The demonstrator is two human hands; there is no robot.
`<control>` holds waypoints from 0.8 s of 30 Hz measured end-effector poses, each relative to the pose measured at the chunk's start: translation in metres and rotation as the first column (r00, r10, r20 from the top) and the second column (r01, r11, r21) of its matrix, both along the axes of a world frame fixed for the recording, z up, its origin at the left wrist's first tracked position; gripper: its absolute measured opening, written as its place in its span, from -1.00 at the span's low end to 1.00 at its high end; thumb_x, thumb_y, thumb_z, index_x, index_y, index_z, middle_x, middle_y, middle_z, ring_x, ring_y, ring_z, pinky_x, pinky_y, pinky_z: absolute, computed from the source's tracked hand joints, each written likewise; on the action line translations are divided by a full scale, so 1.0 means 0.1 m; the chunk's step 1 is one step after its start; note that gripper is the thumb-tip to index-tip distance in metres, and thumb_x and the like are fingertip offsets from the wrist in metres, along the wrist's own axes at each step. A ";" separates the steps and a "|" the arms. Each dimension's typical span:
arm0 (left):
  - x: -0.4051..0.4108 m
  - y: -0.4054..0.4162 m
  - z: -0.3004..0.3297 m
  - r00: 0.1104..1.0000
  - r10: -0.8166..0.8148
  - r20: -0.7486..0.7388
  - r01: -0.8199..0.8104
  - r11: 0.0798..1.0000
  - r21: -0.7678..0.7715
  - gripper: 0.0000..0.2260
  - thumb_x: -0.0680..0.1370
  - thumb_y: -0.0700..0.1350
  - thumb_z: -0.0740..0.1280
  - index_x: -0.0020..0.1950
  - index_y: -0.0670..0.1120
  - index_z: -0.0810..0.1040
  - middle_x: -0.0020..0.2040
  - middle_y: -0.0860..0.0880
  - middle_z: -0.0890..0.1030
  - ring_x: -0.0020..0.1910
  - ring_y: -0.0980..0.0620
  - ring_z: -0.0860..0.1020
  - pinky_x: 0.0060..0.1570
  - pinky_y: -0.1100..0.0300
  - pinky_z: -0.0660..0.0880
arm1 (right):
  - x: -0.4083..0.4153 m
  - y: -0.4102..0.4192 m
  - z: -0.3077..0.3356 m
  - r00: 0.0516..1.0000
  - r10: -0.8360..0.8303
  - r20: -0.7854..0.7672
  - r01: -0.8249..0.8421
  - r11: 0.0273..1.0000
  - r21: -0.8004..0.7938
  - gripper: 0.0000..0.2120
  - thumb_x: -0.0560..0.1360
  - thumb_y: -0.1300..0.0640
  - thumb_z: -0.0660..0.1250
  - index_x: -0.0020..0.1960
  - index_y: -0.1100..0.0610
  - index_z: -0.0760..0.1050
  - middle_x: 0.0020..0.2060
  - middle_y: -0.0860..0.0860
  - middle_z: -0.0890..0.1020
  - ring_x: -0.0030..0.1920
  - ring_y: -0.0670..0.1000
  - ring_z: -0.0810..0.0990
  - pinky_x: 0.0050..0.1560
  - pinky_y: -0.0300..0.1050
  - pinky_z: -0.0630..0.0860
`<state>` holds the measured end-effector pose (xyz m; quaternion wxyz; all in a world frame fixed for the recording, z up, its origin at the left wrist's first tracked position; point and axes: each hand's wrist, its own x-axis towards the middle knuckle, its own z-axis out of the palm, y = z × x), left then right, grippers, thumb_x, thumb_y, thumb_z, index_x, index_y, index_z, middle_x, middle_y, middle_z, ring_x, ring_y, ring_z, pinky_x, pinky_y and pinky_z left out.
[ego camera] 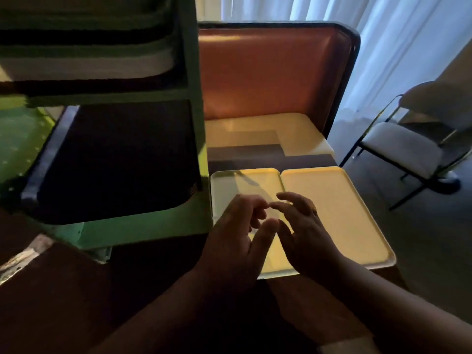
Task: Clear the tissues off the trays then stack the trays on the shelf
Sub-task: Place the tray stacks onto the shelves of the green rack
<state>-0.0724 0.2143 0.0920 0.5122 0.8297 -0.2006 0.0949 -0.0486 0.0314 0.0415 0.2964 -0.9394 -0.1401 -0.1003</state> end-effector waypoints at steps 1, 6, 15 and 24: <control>0.07 -0.16 -0.12 0.998 -0.014 -0.058 0.016 0.999 0.031 -0.73 0.61 0.11 0.24 0.22 0.00 0.43 0.00 0.09 0.50 -0.06 0.15 0.52 -0.10 0.33 0.47 | 0.02 -0.18 -0.08 0.994 -0.074 -0.077 0.075 0.997 0.006 -0.68 0.62 0.16 0.31 0.36 0.14 0.53 0.42 0.06 0.42 0.42 0.04 0.36 0.28 -0.27 0.34; 0.39 -1.02 -0.80 0.868 0.021 -0.497 0.075 0.982 0.173 -0.67 0.57 -0.04 0.37 0.31 -0.03 0.44 0.09 0.01 0.52 -0.05 0.04 0.56 0.05 0.02 0.57 | 0.17 -1.26 -0.62 0.801 -0.430 -0.416 0.425 0.898 -0.111 -0.52 0.61 0.08 0.31 0.50 0.15 0.36 0.52 0.10 0.31 0.52 0.10 0.24 0.44 -0.03 0.29; 0.73 -2.18 -1.75 0.514 0.242 -0.823 0.092 0.938 0.334 -0.49 0.54 -0.08 0.32 0.49 -0.15 0.39 0.29 -0.14 0.58 0.24 -0.14 0.56 0.17 0.12 0.49 | 0.28 -2.91 -1.28 0.367 -0.676 -0.639 0.576 0.704 -0.415 -0.39 0.57 0.03 0.34 0.55 0.15 0.24 0.41 0.14 0.43 0.37 0.20 0.46 0.22 0.18 0.56; 0.84 -2.58 -1.94 0.425 0.386 -0.819 0.073 0.887 0.457 -0.51 0.53 -0.07 0.33 0.44 -0.14 0.42 0.35 -0.16 0.54 0.28 -0.15 0.54 0.28 0.08 0.47 | 0.51 -3.25 -1.45 0.338 -0.505 -0.794 0.595 0.769 -0.236 -0.72 0.64 0.00 0.23 0.27 0.10 0.48 0.02 0.03 0.59 -0.03 0.02 0.60 -0.17 -0.04 0.60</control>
